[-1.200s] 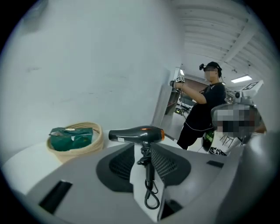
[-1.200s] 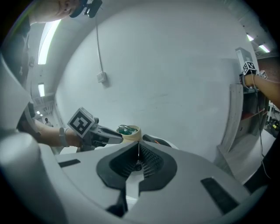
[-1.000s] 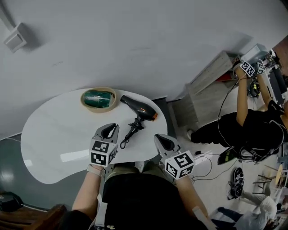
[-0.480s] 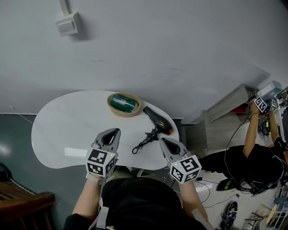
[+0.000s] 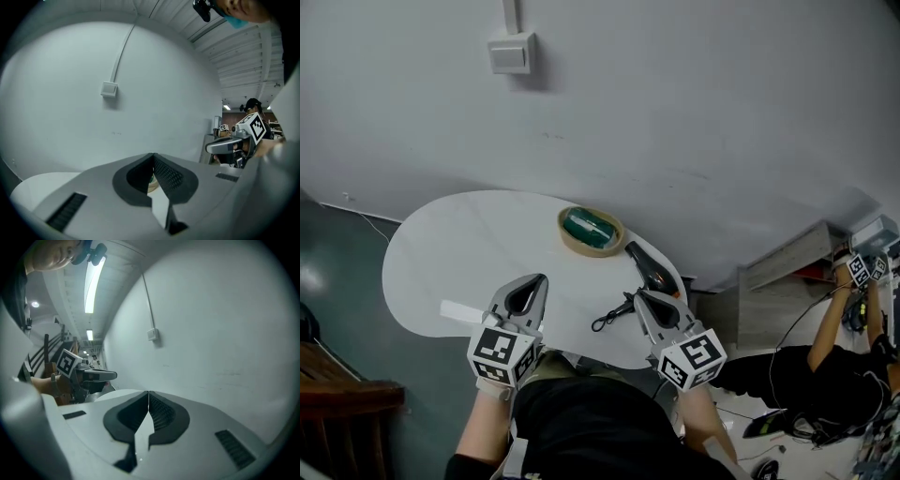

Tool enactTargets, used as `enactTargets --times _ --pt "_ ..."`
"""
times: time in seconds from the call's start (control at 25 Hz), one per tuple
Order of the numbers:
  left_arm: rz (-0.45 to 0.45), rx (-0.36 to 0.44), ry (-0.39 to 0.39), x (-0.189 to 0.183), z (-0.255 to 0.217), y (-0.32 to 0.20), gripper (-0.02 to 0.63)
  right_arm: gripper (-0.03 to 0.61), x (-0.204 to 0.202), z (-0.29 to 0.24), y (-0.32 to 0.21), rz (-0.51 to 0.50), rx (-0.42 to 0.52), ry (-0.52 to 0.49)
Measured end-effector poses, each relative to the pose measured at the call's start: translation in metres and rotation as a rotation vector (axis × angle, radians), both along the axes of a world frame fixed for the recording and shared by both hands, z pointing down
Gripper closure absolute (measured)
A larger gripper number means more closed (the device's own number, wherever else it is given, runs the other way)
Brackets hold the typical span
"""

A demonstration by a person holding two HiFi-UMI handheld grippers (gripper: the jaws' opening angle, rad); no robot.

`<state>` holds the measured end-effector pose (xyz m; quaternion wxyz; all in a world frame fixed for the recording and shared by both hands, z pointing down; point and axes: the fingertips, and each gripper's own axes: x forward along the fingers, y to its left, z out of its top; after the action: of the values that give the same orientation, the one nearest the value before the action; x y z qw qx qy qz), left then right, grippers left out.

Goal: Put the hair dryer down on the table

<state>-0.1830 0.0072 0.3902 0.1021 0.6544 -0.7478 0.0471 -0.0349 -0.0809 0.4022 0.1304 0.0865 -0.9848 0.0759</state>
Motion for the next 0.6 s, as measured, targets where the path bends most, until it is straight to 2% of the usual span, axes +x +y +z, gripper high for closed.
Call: enactTargets --times 0.32,0.6 --pt "-0.073 0.032 -0.035 -0.021 -0.017 0.026 0.603 0.563 -0.034 -0.033 0.022 -0.092 0.048 -0.031" --pt "-0.100 0.063 -0.048 -0.035 -0.022 0.040 0.603 0.563 -0.057 -0.039 0.035 -0.146 0.072 -0.046"
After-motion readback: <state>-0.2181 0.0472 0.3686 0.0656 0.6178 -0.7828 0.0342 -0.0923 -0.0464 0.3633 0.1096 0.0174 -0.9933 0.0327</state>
